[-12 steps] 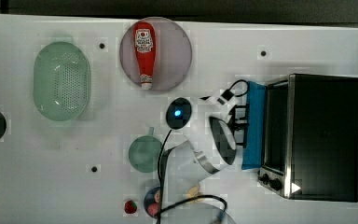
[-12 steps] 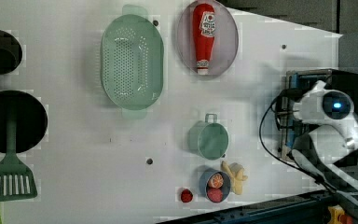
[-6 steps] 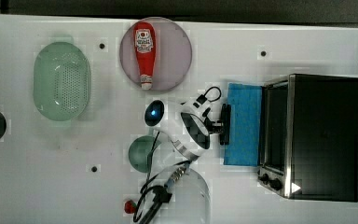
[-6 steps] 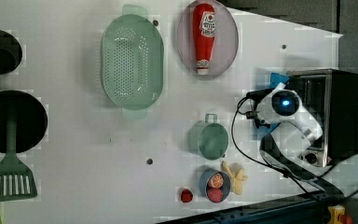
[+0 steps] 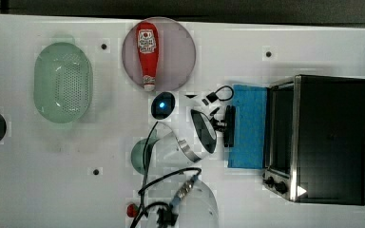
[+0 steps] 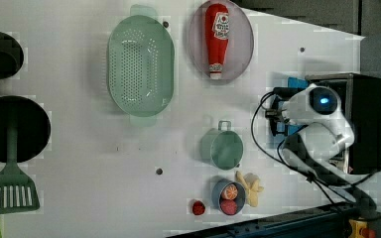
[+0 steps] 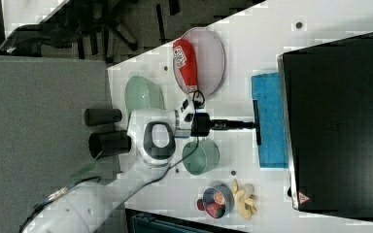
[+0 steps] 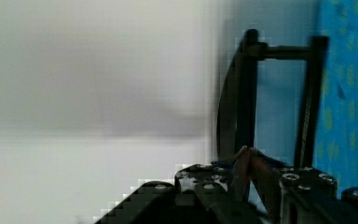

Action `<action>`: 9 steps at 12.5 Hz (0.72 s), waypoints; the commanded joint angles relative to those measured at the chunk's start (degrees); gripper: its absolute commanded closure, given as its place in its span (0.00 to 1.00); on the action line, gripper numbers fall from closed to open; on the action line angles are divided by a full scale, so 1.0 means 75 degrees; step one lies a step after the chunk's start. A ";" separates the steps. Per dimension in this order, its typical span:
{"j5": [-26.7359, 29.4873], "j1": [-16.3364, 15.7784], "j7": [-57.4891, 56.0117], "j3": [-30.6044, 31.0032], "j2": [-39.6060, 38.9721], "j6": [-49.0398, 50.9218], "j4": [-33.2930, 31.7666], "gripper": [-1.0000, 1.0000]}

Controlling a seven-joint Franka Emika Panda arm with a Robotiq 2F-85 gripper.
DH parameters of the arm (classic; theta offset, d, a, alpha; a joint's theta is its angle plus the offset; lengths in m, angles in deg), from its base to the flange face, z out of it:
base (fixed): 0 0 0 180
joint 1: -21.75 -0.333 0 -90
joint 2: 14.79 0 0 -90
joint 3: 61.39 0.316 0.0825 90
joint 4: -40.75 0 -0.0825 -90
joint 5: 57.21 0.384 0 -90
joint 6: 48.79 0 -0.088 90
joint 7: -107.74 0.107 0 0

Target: Flap open oven.

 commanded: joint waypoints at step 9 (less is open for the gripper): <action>0.4268 0.0113 0.0804 -0.0174 0.4035 0.4986 0.2748 0.82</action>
